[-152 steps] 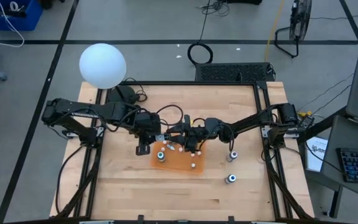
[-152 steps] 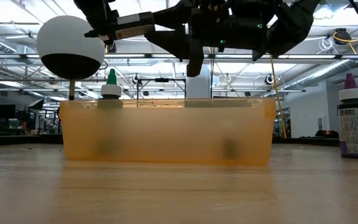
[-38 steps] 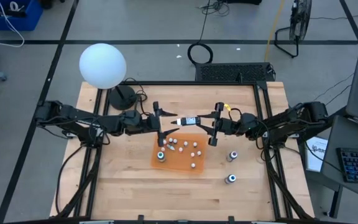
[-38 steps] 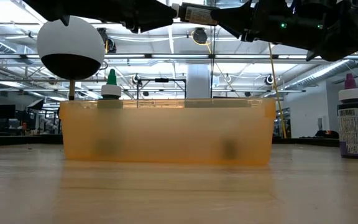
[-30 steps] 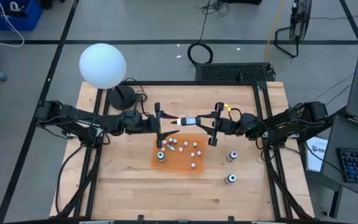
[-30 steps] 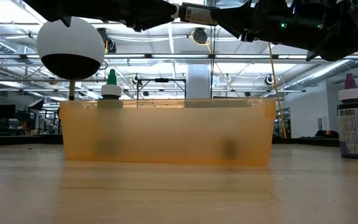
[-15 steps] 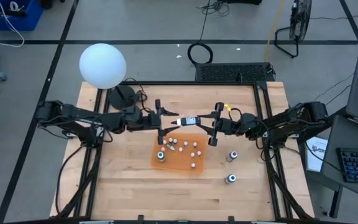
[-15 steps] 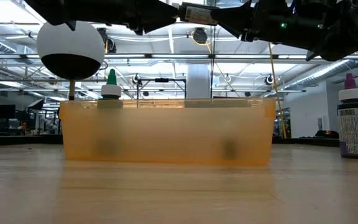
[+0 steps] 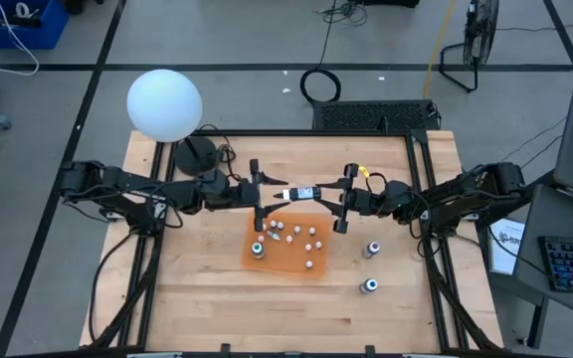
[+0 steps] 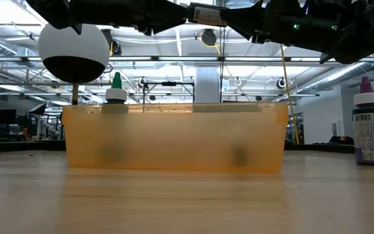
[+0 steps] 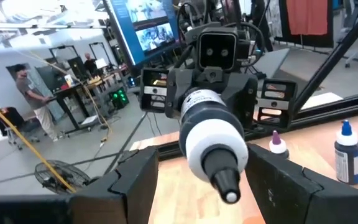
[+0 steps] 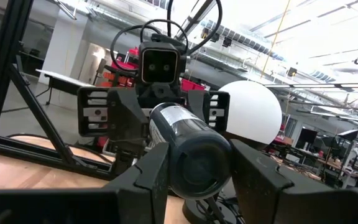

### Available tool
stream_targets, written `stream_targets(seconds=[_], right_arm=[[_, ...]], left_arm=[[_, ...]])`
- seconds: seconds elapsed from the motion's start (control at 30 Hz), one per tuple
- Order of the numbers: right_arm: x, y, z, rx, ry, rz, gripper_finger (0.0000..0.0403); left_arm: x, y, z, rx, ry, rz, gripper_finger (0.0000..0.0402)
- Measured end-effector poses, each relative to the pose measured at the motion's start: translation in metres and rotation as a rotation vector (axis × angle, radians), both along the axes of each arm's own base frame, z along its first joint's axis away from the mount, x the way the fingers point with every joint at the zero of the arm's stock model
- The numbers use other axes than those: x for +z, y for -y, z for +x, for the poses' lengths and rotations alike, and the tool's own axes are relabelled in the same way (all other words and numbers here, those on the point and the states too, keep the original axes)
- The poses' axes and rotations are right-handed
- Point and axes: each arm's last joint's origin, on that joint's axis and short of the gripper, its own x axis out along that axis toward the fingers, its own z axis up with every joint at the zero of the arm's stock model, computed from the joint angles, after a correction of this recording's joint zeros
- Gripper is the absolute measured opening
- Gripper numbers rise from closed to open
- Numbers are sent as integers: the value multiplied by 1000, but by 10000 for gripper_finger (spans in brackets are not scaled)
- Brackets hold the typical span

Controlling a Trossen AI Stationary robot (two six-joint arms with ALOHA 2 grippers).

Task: Pick & Place food coloring
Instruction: Put the large black food coloring bottle into the orange bin

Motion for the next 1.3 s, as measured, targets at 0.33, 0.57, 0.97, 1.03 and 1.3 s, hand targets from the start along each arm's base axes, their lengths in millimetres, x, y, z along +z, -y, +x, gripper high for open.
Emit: stream_targets(seconds=[0.33, 0.57, 0.97, 1.03, 1.3], right_arm=[[0, 0, 0, 0, 0, 0, 131], [0, 0, 0, 0, 0, 0, 131], [0, 0, 0, -1, 2, 0, 131], [0, 0, 0, -2, -1, 1, 131], [-1, 0, 1, 12, -14, 50, 235]], left_arm=[[0, 1, 0, -1, -2, 15, 237], [0, 1, 0, -1, -4, 20, 235], [0, 2, 0, -43, -3, 35, 114], [0, 2, 0, -41, -4, 20, 114], [6, 13, -7, 61, -179, -84, 114]])
